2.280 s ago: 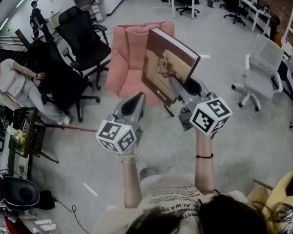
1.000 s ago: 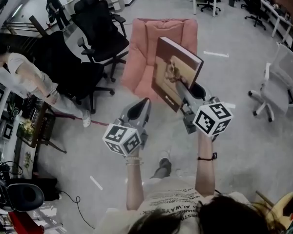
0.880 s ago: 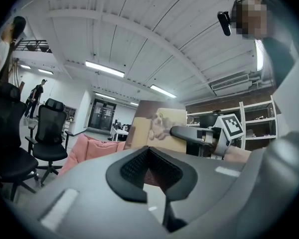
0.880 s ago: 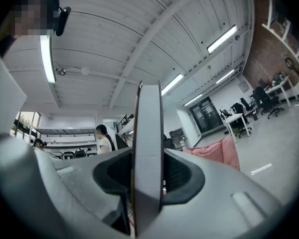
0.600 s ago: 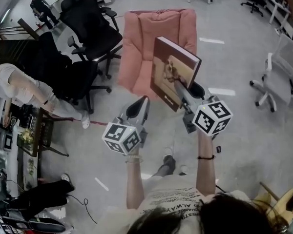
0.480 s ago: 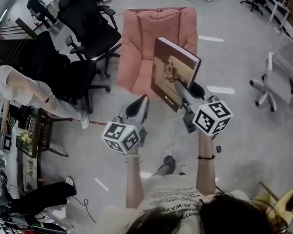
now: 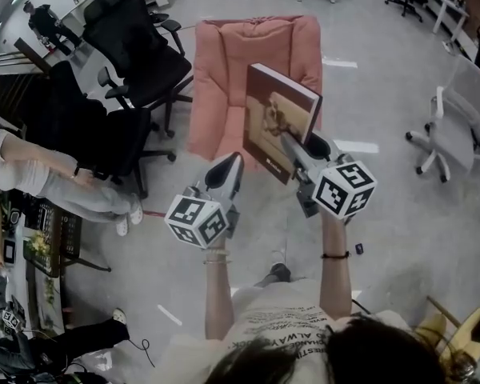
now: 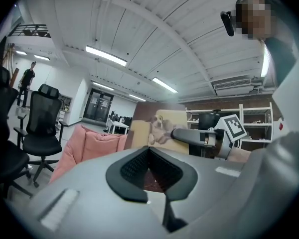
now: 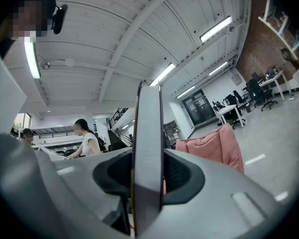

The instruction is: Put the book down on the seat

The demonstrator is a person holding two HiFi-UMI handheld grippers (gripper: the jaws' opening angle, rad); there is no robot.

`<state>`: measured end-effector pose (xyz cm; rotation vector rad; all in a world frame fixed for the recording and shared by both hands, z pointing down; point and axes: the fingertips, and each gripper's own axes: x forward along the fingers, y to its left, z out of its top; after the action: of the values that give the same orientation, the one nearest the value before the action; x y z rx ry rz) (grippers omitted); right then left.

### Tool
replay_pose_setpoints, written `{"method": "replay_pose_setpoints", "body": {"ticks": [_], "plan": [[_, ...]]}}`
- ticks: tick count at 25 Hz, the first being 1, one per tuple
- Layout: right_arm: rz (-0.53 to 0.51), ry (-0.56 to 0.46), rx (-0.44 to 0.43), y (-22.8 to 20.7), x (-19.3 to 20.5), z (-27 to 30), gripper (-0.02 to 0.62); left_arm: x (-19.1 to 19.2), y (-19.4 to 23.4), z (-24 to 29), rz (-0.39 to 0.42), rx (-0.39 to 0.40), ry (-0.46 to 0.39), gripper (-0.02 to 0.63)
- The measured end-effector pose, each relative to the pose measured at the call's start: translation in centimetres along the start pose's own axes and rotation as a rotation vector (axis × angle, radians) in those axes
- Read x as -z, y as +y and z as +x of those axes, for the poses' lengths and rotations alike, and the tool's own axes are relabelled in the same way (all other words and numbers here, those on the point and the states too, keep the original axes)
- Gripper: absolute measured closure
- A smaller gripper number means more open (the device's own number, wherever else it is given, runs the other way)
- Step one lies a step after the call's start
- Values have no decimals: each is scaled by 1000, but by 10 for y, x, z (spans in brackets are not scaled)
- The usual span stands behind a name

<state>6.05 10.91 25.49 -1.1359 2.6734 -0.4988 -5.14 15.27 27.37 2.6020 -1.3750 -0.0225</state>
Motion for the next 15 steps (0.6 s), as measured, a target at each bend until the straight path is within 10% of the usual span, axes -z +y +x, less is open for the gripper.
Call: {"method": "replay_pose_setpoints", "body": {"ticks": [15], "plan": [[1, 44, 10, -11, 12, 61, 448, 5, 65, 11, -51, -21, 10, 620]]}}
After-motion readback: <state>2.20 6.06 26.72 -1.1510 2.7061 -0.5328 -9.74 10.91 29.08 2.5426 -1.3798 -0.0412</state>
